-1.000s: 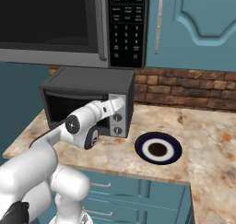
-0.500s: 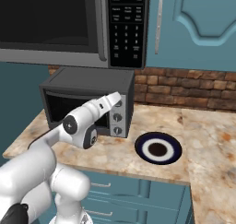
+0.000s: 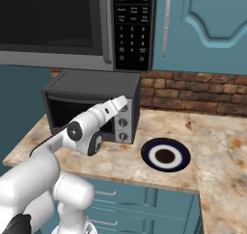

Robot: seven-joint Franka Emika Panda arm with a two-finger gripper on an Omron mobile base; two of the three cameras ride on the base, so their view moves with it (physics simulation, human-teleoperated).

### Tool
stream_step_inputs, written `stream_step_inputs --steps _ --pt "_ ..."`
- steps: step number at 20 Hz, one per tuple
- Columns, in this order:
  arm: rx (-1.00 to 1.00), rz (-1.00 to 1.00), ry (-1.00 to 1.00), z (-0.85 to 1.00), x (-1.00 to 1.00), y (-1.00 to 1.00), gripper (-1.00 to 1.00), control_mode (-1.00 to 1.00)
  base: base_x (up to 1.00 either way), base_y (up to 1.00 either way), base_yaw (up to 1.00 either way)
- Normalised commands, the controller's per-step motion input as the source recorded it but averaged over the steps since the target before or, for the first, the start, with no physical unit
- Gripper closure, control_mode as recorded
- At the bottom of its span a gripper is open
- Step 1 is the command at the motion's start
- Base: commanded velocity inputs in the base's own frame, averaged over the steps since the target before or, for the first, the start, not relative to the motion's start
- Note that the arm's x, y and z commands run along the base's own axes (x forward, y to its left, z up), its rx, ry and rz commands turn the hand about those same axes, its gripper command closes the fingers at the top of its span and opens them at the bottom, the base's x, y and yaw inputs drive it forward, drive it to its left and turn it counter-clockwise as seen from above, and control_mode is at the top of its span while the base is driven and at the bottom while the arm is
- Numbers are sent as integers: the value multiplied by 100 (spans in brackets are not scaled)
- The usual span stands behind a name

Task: Pull the toaster oven rack outwards. Pick up the baguette from the plate and place it on the toaster oven rack. Close the toaster oven door fully and set the temperature to the lowest setting.

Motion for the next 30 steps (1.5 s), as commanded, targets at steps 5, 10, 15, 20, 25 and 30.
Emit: stream_step_inputs --steps 5,10,15,20,25,30 --pt "0 0 0 0 0 0 -100 -100 0 0 0" --pt "-8 0 -1 -14 0 0 -100 -100 0 0 0" --pt "-21 18 -5 -17 -9 -37 -100 -100 0 0 0" --pt "-19 34 0 -14 -9 -5 -100 -100 0 0 0" --pt "-15 19 1 -31 0 -14 -100 -100 0 0 0" --pt "-37 3 -2 -14 24 0 -100 -100 0 0 0"
